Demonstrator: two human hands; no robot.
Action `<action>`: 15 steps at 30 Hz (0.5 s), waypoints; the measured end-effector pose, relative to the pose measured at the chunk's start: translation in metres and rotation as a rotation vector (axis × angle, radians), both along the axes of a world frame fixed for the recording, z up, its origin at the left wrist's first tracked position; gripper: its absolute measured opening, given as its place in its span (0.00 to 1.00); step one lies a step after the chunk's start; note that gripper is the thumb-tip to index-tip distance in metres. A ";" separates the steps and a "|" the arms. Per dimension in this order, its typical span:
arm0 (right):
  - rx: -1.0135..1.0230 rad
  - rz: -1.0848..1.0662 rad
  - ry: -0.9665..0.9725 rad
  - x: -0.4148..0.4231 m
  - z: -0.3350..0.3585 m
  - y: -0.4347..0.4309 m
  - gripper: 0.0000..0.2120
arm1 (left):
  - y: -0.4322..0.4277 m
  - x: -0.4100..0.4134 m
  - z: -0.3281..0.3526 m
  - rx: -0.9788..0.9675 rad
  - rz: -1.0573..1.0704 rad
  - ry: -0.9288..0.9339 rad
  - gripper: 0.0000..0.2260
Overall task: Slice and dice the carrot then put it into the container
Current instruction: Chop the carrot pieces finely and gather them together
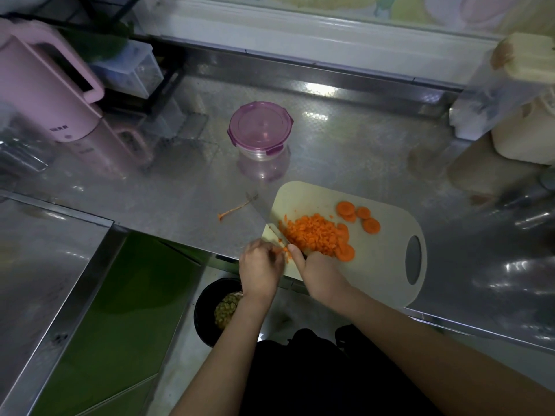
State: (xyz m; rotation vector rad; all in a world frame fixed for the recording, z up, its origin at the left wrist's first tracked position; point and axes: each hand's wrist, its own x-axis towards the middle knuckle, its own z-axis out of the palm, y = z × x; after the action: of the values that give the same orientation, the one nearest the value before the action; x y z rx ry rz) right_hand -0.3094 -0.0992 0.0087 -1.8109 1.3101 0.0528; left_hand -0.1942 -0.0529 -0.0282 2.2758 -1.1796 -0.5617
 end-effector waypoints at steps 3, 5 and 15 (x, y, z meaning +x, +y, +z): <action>0.057 -0.105 -0.037 0.001 -0.005 -0.012 0.30 | -0.001 0.000 0.001 0.004 -0.015 0.004 0.02; 0.073 -0.127 -0.076 -0.004 -0.006 -0.018 0.30 | -0.002 0.001 0.002 -0.003 -0.027 0.005 0.03; 0.016 -0.096 -0.110 -0.012 0.005 -0.015 0.30 | -0.005 -0.001 0.000 0.019 -0.049 -0.048 0.05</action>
State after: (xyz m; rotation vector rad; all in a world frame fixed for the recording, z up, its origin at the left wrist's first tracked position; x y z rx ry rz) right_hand -0.3217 -0.1141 0.0140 -1.7108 1.3126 -0.0871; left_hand -0.1953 -0.0584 -0.0284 2.2939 -1.2619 -0.5414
